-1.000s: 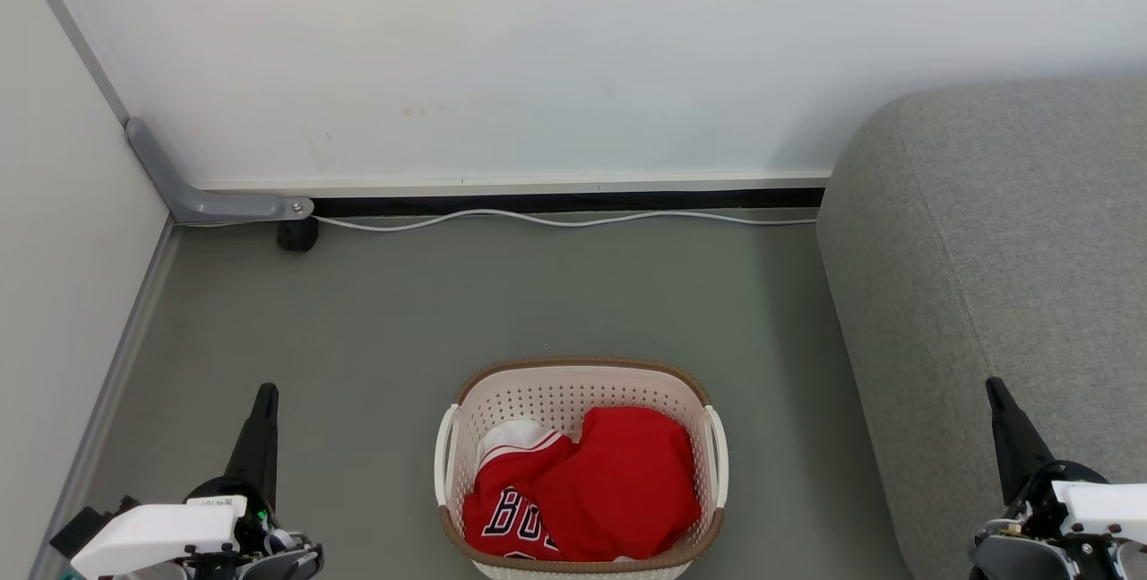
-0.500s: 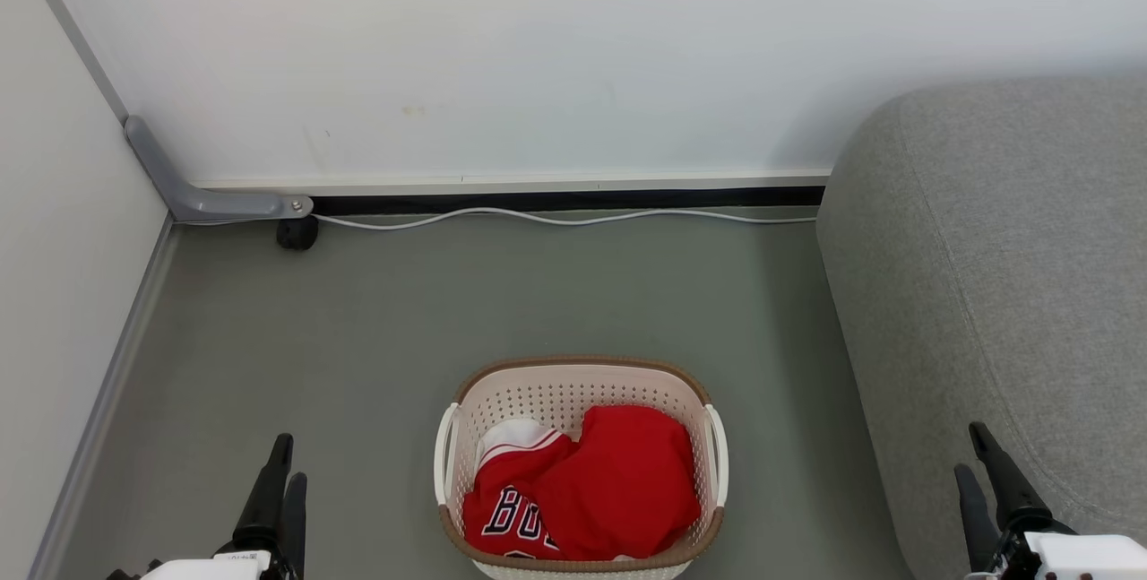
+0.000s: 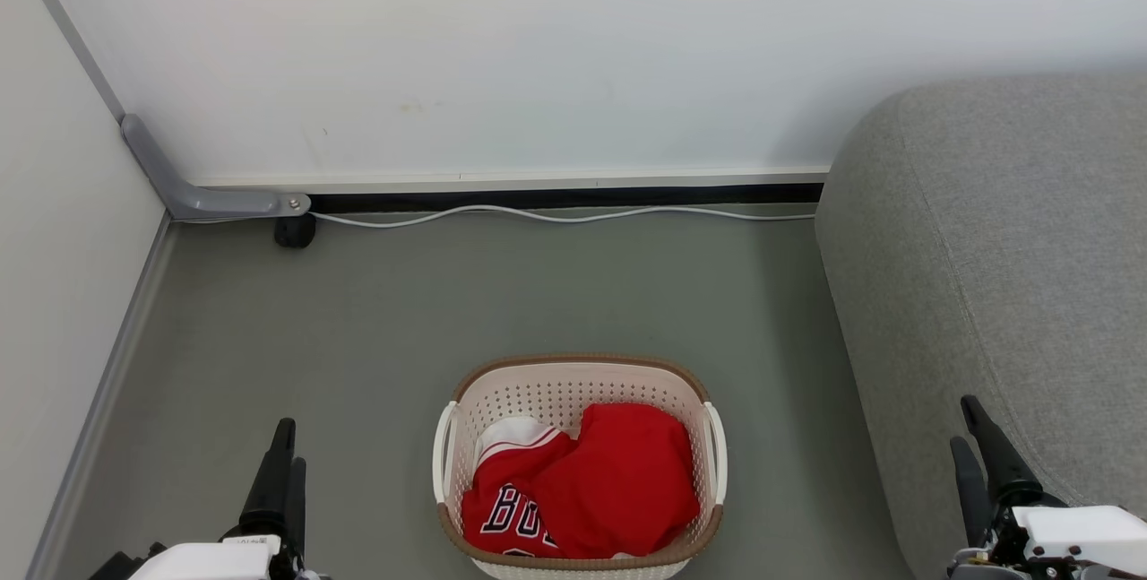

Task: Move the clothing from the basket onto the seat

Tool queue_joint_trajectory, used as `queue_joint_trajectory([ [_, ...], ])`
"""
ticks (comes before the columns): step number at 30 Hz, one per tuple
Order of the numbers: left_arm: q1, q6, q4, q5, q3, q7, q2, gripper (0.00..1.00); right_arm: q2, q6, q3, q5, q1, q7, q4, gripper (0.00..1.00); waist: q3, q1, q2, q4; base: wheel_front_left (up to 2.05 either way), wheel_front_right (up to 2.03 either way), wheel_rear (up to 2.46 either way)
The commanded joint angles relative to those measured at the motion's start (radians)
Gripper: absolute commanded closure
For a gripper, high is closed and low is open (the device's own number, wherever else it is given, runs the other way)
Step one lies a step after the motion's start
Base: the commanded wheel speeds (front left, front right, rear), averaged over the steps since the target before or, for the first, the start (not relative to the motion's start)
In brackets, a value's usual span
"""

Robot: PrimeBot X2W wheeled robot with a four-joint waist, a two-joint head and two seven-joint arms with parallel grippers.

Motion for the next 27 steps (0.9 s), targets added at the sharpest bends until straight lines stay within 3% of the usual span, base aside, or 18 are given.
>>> queue_joint_trajectory([
  [1,-0.054,-0.001,-0.020,0.023,0.003,-0.010,0.013,0.00,-0.023,0.002,0.012,-0.012,-0.054,-0.015,-0.022,0.00,0.001,-0.0004,0.0000,0.000,0.00,0.00,0.00],
  [12,-0.084,-0.002,-0.024,0.156,-0.007,-0.045,0.015,0.00,-0.066,0.002,0.090,-0.087,-0.108,-0.066,0.002,0.00,0.007,-0.0004,0.0000,-0.003,0.00,0.00,0.00],
  [27,-0.130,-0.003,-0.011,0.422,-0.048,-0.089,0.025,0.00,-0.088,0.003,0.125,-0.320,-0.168,-0.110,0.024,0.00,0.018,-0.0004,0.0000,-0.004,0.00,0.00,0.00],
])
